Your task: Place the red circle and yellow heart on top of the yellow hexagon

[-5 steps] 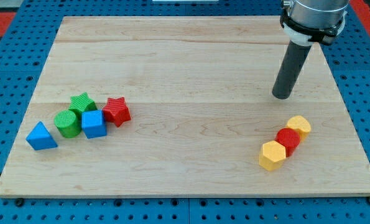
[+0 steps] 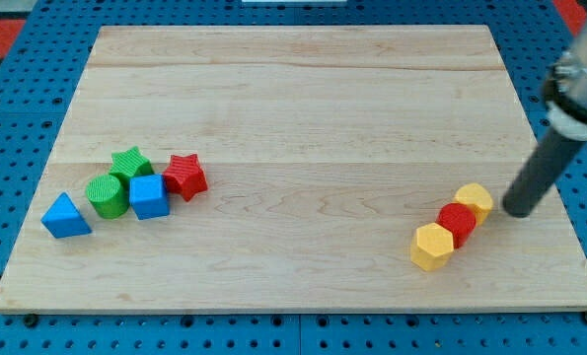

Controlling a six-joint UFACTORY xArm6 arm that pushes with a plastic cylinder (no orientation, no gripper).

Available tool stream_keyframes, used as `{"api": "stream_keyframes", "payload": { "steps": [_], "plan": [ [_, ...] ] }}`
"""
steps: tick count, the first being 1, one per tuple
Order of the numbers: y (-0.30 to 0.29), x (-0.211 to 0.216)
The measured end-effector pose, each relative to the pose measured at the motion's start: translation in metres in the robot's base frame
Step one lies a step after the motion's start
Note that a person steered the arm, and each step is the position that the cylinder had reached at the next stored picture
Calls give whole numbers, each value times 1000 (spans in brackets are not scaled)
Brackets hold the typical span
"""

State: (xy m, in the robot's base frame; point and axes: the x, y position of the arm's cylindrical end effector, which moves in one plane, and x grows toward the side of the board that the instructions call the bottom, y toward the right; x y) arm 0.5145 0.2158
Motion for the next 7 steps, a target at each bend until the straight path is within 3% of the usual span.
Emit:
{"api": "stream_keyframes", "payload": {
  "steps": [3,5,7],
  "plan": [
    [9,18],
    [-52,18],
    [13,12]
  ]
}}
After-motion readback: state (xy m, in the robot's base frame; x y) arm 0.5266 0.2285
